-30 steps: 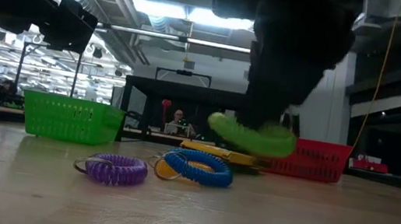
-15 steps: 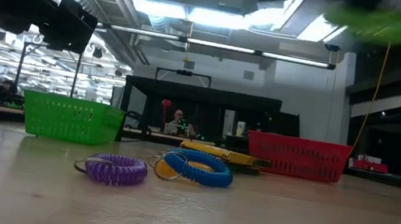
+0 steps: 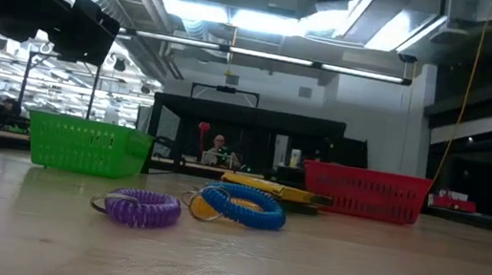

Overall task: Pick & Place Office Desk Supplies
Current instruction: Put the green spring keychain into the black bin

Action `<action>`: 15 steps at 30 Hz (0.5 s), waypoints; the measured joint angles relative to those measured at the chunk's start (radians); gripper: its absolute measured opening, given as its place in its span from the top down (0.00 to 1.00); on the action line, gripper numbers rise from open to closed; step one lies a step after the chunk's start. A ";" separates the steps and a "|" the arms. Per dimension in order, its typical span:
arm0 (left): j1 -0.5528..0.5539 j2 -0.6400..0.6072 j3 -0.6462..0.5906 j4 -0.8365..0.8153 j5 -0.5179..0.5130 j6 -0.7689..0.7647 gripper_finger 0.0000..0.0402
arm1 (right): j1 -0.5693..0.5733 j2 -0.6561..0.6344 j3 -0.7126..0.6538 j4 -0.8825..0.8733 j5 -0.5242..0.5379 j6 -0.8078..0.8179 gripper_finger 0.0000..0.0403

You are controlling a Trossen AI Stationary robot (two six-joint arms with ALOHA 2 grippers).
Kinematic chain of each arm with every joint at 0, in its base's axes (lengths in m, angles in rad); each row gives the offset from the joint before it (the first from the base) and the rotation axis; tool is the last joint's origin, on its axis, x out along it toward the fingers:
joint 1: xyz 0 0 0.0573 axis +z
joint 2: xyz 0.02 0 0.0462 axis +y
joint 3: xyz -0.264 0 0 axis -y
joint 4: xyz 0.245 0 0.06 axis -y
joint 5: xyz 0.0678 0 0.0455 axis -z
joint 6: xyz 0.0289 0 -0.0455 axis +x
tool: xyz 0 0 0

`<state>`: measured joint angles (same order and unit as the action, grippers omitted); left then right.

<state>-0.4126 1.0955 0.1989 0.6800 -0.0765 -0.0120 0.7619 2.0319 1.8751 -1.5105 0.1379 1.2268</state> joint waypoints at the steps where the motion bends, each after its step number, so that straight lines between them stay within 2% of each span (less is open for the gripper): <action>1: 0.000 0.000 0.000 0.000 0.000 0.000 0.51 | 0.007 0.000 0.000 0.001 0.000 0.018 0.97; 4: 0.000 0.000 0.000 0.000 0.000 0.000 0.51 | 0.027 -0.002 -0.026 0.006 -0.008 0.075 0.97; 7: 0.000 0.000 0.000 0.000 0.005 0.000 0.51 | 0.042 -0.001 -0.088 0.012 -0.062 0.119 0.97; 15: 0.000 0.000 0.000 0.002 0.018 0.000 0.51 | 0.051 0.000 -0.265 0.213 -0.156 0.070 0.96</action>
<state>-0.4126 1.0958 0.1989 0.6823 -0.0581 -0.0116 0.8129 2.0315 1.6101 -1.2971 -0.0181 1.2971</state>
